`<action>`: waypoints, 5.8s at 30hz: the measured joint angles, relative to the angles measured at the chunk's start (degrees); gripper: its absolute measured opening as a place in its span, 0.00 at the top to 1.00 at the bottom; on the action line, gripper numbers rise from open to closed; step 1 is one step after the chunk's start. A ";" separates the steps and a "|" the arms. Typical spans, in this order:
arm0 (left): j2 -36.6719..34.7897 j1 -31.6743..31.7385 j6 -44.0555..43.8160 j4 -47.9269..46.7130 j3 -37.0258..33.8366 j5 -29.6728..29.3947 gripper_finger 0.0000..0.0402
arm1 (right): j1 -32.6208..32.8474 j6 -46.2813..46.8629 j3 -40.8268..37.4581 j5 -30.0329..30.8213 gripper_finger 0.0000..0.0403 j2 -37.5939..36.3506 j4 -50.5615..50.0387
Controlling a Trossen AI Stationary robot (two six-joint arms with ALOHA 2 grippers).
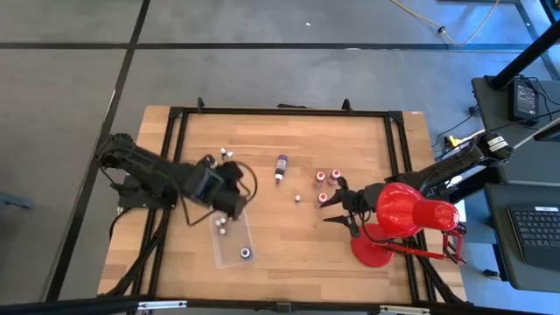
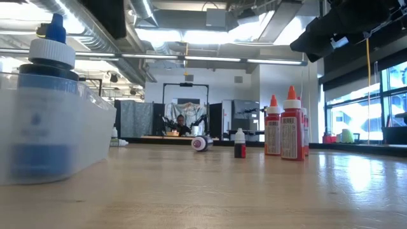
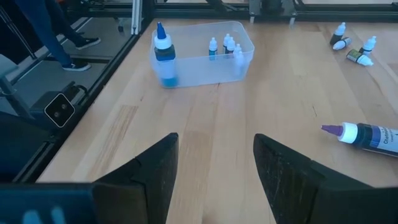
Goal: Pick & Place food coloring
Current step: Put the small green food coloring bottle into the bin
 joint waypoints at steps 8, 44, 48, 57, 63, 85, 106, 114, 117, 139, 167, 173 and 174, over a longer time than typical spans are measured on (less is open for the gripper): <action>-6.56 13.19 1.51 0.67 -8.91 0.46 0.60 | 0.00 -0.06 0.00 0.00 0.48 0.00 -0.47; -15.26 49.99 11.56 32.54 -44.72 17.48 0.61 | -0.01 -0.27 0.00 0.00 0.48 -0.02 -0.40; -15.26 50.24 11.59 32.77 -44.72 17.48 0.61 | -0.01 -0.28 0.00 0.00 0.48 -0.02 -0.40; -15.25 50.24 10.22 32.75 -44.72 18.51 0.60 | -0.01 -0.26 0.00 0.00 0.48 -0.02 -0.40; -13.88 50.24 8.83 32.89 -44.72 18.37 0.60 | -0.01 -0.27 0.00 0.00 0.48 -0.02 -0.40; -11.59 49.24 13.00 34.86 -44.72 18.47 0.60 | -0.01 -0.27 0.00 0.00 0.48 -0.02 -0.42; -11.59 49.25 10.47 31.56 -44.74 18.16 0.70 | -0.01 -0.26 0.00 0.00 0.48 -0.02 -0.42; -11.59 49.25 11.40 31.61 -44.74 17.94 0.77 | -0.01 -0.26 0.00 0.00 0.48 -0.02 -0.42; -11.59 49.25 11.46 31.66 -44.74 17.94 0.80 | 0.00 -0.27 0.00 0.00 0.48 -0.02 -0.42; -15.64 47.49 19.17 31.61 -42.82 25.17 0.86 | 0.01 -0.22 0.00 0.00 0.48 -0.02 -0.45; -24.23 -6.92 4.88 41.48 -35.08 20.35 0.86 | -0.01 -0.02 0.00 0.02 0.48 -0.02 -0.22; -17.30 -13.16 -3.60 41.26 -33.90 18.39 0.86 | -0.05 0.20 0.00 0.89 0.48 -0.02 -0.16; -16.00 -13.64 -4.34 41.19 -33.91 18.39 0.86 | -0.04 0.20 0.00 1.25 0.48 -0.02 -0.16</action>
